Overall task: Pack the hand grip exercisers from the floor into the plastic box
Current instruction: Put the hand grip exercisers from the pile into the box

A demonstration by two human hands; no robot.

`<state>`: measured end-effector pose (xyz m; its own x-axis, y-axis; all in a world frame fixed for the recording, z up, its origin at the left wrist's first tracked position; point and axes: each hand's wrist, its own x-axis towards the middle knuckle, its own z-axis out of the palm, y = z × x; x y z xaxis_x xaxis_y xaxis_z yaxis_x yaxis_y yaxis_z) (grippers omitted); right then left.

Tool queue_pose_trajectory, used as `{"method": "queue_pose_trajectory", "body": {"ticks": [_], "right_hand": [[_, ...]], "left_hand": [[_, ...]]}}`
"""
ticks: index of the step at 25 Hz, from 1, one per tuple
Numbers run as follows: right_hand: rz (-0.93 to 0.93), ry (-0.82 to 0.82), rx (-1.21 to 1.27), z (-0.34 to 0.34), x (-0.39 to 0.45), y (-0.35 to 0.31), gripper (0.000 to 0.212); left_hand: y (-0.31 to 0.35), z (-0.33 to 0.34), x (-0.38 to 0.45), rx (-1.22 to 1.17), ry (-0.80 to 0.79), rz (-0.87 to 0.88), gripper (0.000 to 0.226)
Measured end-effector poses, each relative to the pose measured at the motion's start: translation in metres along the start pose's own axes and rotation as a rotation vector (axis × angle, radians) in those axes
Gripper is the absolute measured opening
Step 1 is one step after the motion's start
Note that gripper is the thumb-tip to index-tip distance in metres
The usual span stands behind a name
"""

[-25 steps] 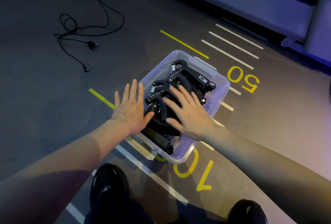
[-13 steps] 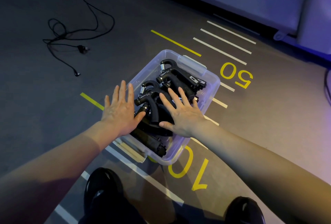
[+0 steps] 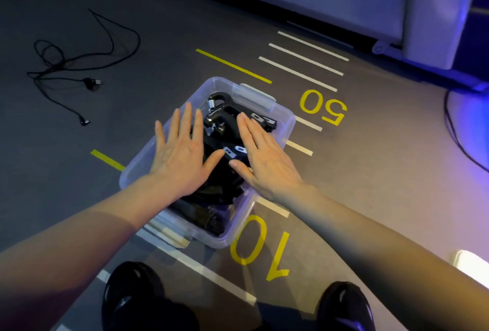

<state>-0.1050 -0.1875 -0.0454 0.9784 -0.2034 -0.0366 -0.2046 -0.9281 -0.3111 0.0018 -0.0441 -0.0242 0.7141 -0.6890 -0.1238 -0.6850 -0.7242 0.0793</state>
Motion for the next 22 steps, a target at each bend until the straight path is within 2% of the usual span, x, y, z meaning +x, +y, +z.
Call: {"method": "queue_pose_trajectory", "body": {"ticks": [2, 7, 11, 17, 20, 22], "right_hand": [[0.059, 0.111, -0.057, -0.01, -0.007, 0.011, 0.077], [0.372, 0.276, -0.058, -0.044, -0.043, 0.054, 0.075], [0.624, 0.327, -0.099, -0.06, -0.102, 0.1, 0.074], [0.991, 0.373, -0.062, -0.049, -0.228, 0.164, 0.076], [1.173, 0.402, 0.003, -0.031, -0.297, 0.193, 0.073], [1.286, 0.352, 0.036, -0.014, -0.337, 0.209, 0.071]], "left_hand": [[0.031, -0.01, 0.007, -0.008, 0.071, 0.111, 0.083], [0.111, -0.033, 0.023, -0.011, 0.123, 0.396, 0.086], [0.171, -0.036, 0.019, 0.069, 0.078, 0.624, 0.096], [0.266, -0.007, 0.004, 0.159, -0.044, 0.924, 0.089], [0.308, 0.021, -0.012, 0.174, -0.126, 0.98, 0.085], [0.328, 0.043, -0.023, 0.141, -0.218, 0.982, 0.083]]}}
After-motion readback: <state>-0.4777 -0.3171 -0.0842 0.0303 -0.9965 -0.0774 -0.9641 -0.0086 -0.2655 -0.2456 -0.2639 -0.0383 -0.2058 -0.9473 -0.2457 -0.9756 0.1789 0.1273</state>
